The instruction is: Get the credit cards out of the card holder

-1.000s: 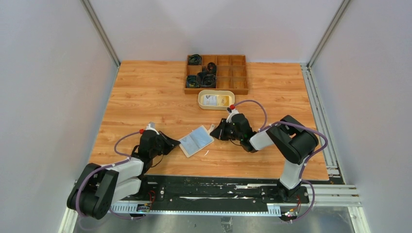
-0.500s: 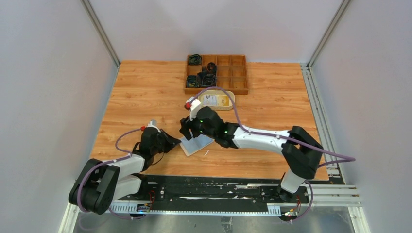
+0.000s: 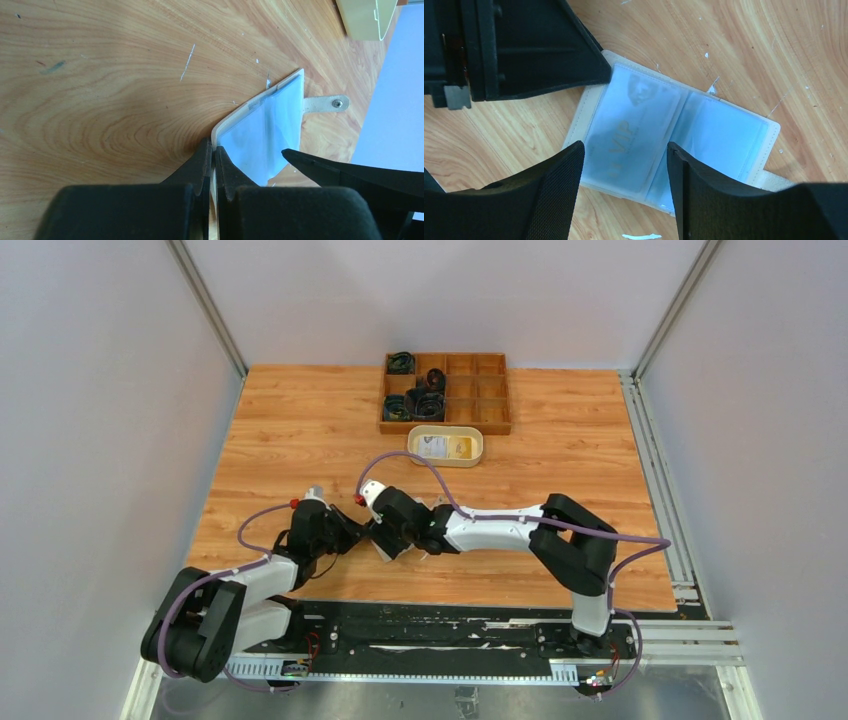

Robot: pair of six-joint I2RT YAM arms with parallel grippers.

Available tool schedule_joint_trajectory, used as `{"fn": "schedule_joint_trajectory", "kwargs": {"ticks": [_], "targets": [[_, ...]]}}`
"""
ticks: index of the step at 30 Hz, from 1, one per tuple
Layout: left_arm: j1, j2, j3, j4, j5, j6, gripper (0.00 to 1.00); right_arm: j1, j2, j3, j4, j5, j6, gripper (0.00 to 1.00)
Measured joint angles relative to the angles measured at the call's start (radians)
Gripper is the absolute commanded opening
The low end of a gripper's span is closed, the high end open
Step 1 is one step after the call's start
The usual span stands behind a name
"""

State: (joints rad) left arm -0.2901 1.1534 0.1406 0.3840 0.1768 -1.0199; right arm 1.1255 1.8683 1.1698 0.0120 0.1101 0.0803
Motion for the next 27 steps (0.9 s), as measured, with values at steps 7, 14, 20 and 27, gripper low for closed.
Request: {"fn": "schedule_joint_trajectory", "kwargs": {"ticks": [7, 14, 20, 27], "targets": [[0.000, 0.000, 0.003, -0.004, 0.000, 0.003, 0.00, 0.022, 0.043, 0.042, -0.021, 0.026, -0.025, 0.65], [0.000, 0.003, 0.005, -0.006, 0.000, 0.007, 0.00, 0.031, 0.062, 0.050, -0.028, 0.048, -0.030, 0.65], [0.000, 0.003, 0.005, -0.005, -0.001, 0.015, 0.00, 0.033, 0.067, 0.050, -0.028, 0.080, -0.029, 0.66], [0.001, 0.014, 0.015, -0.005, -0.002, 0.029, 0.00, -0.010, 0.066, 0.043, -0.019, 0.072, -0.013, 0.65]]}}
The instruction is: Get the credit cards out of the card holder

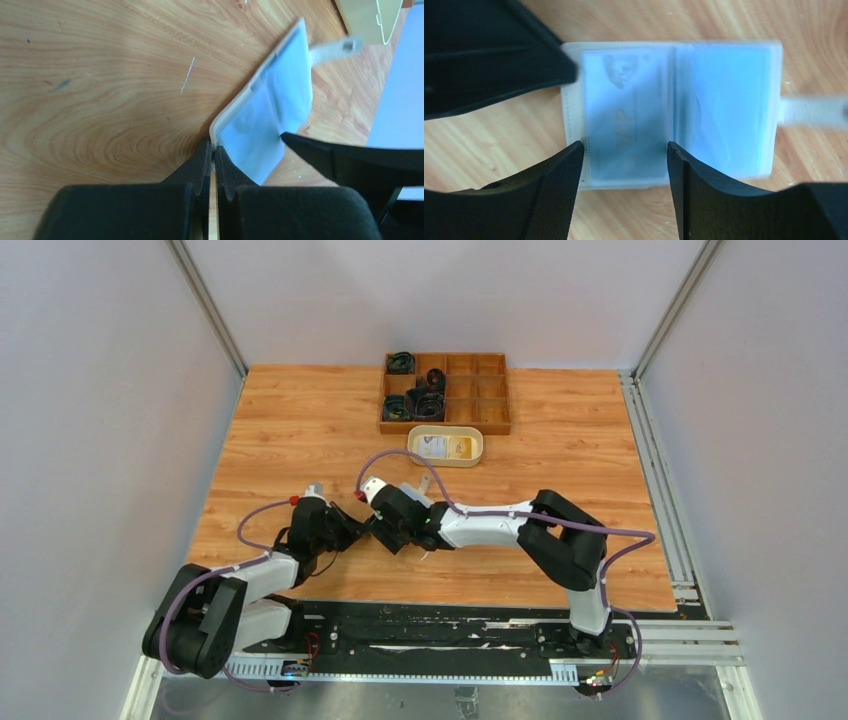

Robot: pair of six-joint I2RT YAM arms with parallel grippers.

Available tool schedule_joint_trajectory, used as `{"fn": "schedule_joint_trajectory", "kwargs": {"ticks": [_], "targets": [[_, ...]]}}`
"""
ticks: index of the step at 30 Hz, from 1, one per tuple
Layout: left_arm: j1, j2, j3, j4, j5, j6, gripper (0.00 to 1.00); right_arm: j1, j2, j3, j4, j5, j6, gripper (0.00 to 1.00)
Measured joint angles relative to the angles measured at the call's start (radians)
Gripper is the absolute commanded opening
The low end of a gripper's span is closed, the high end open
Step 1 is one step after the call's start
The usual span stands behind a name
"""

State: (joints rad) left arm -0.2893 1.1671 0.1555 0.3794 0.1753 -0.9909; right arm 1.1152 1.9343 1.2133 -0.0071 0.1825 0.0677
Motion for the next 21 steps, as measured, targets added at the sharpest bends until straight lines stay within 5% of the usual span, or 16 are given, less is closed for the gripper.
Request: {"fn": "schedule_joint_trajectory", "kwargs": {"ticks": [21], "targets": [[0.005, 0.078, 0.040, 0.030, 0.065, 0.070, 0.00, -0.105, 0.009, 0.015, 0.003, -0.013, -0.013, 0.65]]}}
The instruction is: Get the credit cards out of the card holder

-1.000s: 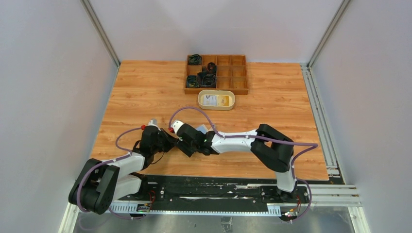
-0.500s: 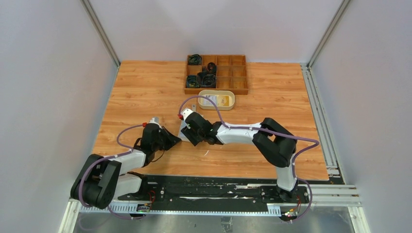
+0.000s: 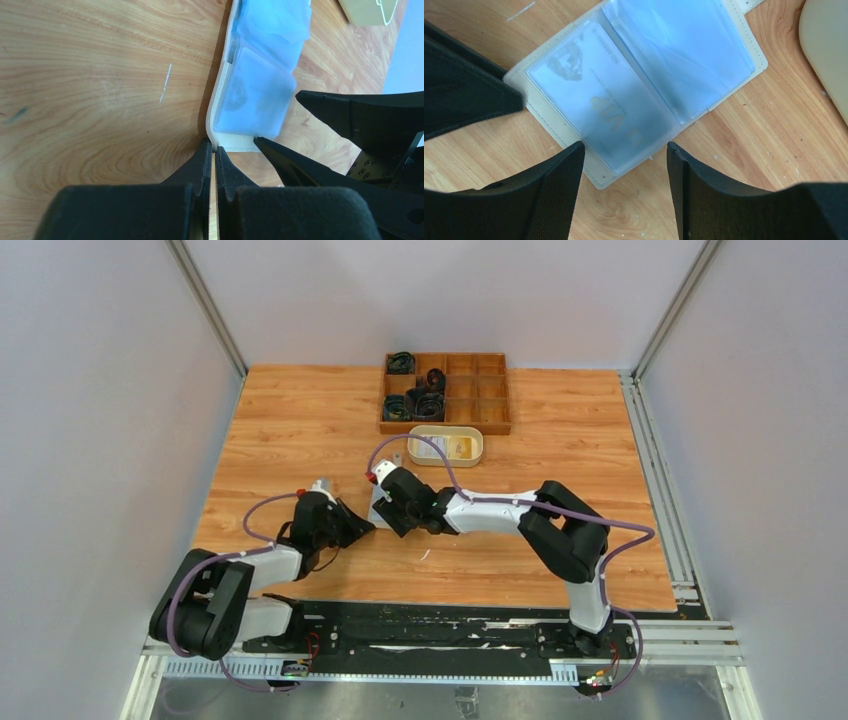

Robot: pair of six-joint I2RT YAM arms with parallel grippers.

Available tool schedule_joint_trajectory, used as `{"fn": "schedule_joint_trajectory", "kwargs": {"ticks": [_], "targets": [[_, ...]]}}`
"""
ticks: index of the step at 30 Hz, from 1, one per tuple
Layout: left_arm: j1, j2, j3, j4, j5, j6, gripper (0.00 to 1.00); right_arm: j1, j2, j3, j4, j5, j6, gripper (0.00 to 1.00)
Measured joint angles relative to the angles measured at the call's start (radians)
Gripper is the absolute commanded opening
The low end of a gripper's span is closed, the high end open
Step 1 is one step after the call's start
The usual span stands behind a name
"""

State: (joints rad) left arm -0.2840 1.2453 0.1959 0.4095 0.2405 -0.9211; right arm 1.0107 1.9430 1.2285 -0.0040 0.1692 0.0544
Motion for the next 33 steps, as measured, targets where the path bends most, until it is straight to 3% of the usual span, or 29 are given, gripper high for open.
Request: {"fn": "schedule_joint_trajectory", "kwargs": {"ticks": [20, 33], "targets": [[0.000, 0.066, 0.011, 0.060, 0.091, 0.013, 0.00, -0.049, 0.084, 0.167, 0.000, 0.128, -0.017, 0.65], [0.000, 0.066, 0.010, 0.056, 0.127, 0.041, 0.00, -0.102, 0.016, 0.132, 0.019, 0.143, -0.076, 0.65]]}}
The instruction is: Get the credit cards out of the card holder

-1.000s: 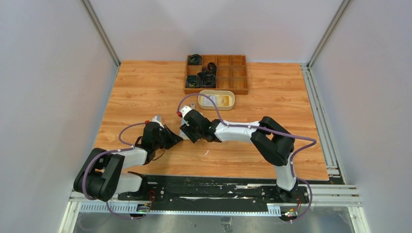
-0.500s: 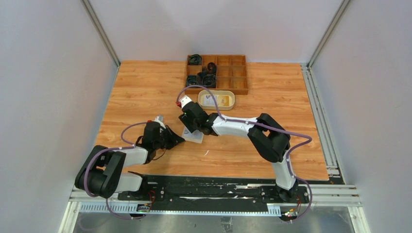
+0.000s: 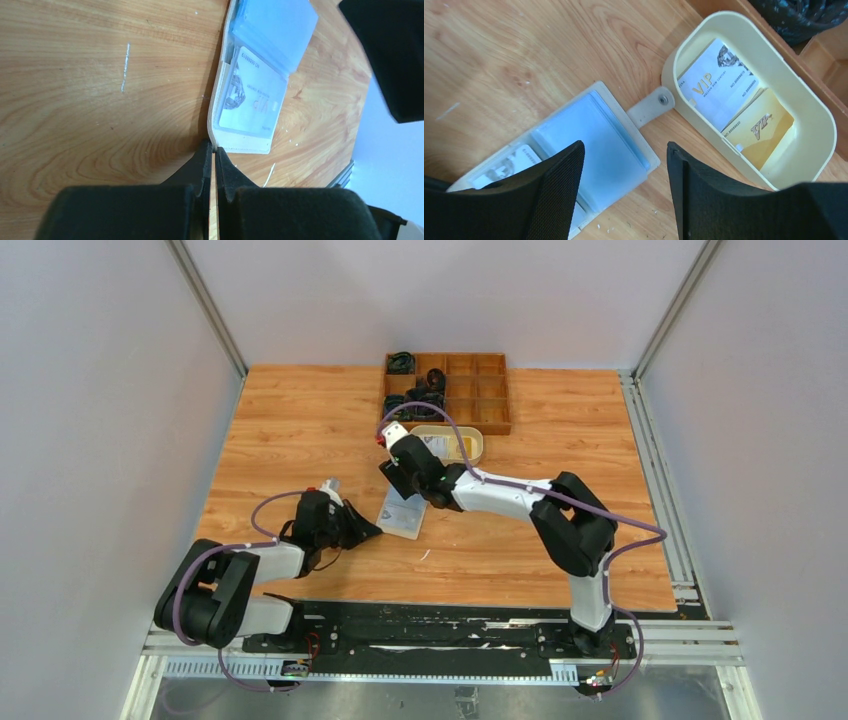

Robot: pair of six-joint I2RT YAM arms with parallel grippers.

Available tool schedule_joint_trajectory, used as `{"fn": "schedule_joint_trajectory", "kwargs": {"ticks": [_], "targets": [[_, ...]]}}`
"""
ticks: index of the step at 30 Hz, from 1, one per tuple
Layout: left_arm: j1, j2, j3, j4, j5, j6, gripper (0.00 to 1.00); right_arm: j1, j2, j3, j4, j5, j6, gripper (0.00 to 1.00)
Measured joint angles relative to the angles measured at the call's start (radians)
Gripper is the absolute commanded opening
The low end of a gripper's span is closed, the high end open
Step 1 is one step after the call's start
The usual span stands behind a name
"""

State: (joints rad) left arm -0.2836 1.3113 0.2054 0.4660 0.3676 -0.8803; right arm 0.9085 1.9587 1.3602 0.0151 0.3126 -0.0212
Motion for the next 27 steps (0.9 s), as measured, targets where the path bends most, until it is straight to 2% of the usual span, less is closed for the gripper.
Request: {"fn": "schedule_joint_trajectory", "kwargs": {"ticks": [8, 21, 24, 27], "targets": [[0.000, -0.013, 0.000, -0.023, 0.024, 0.031, 0.00, -0.054, -0.038, -0.040, 0.060, -0.157, 0.058, 0.64], [0.000, -0.140, 0.013, -0.240, 0.037, 0.148, 0.00, -0.211, -0.014, -0.180, 0.187, -0.377, 0.259, 0.60], [0.000, -0.135, 0.019, -0.252, 0.058, 0.168, 0.00, -0.220, -0.010, -0.193, 0.238, -0.428, 0.278, 0.55], [0.000, -0.129, 0.024, -0.260, 0.077, 0.190, 0.00, -0.222, 0.006, -0.193, 0.278, -0.470, 0.294, 0.36]]}}
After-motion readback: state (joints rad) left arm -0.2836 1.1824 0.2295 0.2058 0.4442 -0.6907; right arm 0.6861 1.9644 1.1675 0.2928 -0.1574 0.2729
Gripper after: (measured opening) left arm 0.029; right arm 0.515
